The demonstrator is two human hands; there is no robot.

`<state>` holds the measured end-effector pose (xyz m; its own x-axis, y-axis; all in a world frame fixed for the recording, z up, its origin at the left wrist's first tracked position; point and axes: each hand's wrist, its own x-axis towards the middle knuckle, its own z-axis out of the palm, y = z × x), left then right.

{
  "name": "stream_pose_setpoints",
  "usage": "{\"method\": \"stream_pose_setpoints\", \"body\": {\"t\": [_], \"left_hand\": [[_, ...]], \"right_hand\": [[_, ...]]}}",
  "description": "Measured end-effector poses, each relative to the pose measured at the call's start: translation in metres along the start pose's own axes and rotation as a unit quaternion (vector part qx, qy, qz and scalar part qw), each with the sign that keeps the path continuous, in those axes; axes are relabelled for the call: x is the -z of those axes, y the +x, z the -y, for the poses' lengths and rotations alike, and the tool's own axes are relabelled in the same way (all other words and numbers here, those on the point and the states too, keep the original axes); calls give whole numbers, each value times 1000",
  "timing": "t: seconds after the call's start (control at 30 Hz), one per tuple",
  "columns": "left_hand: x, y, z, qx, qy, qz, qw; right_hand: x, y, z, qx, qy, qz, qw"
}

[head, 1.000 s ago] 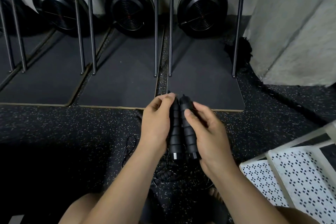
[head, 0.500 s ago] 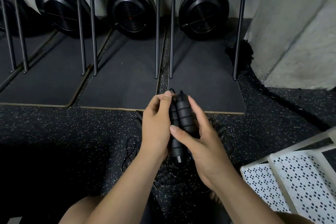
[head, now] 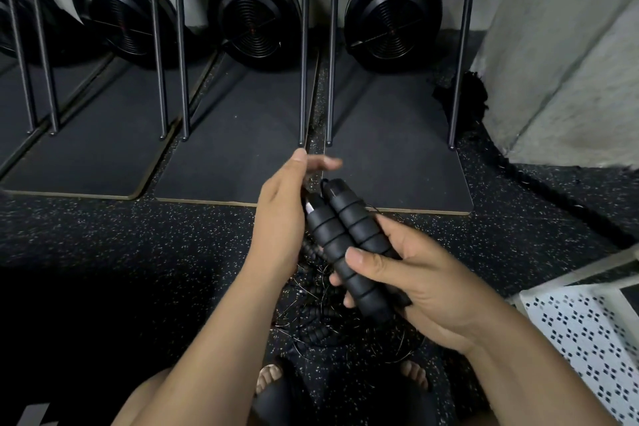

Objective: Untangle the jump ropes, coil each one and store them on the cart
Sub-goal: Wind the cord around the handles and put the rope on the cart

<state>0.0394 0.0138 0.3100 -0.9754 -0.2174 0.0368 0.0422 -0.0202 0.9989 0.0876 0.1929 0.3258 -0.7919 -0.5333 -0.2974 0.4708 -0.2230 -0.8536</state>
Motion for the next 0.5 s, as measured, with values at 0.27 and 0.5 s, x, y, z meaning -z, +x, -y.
{"method": "stream_pose_setpoints", "body": {"t": [0.27, 0.5], "left_hand": [[5, 4, -1, 7, -71, 10, 997], [6, 7, -1, 49, -108, -6, 993]], "right_hand": [[7, -5, 4, -43, -59, 33, 997], [1, -5, 1, -16, -114, 10, 993]]}}
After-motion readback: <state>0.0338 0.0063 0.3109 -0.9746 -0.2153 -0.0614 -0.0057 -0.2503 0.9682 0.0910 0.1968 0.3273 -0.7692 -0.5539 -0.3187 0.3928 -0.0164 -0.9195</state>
